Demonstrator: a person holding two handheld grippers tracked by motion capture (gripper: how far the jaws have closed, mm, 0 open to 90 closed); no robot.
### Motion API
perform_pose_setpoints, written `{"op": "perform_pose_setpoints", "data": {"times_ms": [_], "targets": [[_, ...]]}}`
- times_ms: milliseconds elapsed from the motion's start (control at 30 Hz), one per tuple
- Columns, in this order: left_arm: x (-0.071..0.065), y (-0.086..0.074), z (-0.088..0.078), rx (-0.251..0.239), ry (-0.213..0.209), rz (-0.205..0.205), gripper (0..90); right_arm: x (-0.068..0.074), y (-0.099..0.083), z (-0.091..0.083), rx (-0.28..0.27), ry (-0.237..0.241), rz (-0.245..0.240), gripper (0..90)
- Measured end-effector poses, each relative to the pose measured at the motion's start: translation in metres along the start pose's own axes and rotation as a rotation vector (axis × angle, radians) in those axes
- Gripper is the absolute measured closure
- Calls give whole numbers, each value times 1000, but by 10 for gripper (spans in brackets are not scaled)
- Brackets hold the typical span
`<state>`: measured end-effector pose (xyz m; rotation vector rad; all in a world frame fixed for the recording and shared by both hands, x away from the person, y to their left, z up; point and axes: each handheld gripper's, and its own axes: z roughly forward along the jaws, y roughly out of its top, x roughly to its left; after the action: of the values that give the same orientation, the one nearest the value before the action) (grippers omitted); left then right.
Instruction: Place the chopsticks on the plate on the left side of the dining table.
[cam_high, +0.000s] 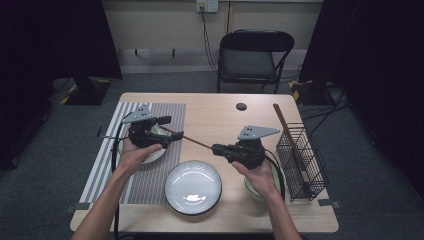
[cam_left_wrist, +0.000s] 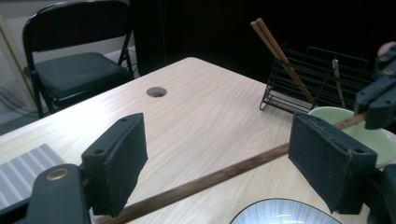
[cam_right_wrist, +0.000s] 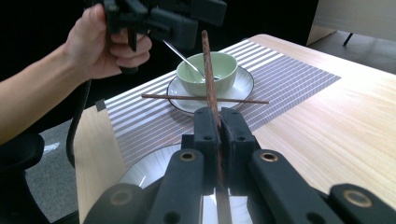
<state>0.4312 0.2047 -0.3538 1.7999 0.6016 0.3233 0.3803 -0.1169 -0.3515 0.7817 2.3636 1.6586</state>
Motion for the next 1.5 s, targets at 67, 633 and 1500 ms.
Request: {"op": "perform_pose_setpoints", "data": {"times_ms": [67,633,1500], "targets": [[-2,-1,2,-4,-13,-7,195,0,4,-1,1,-10,-8,860],[-11,-20,18,68,-24,99,255,0,16,-6,28,-33,-16,860],[-16,-30,26,118,-28,153,612,5,42,-6,47,-28,-31,863]]}}
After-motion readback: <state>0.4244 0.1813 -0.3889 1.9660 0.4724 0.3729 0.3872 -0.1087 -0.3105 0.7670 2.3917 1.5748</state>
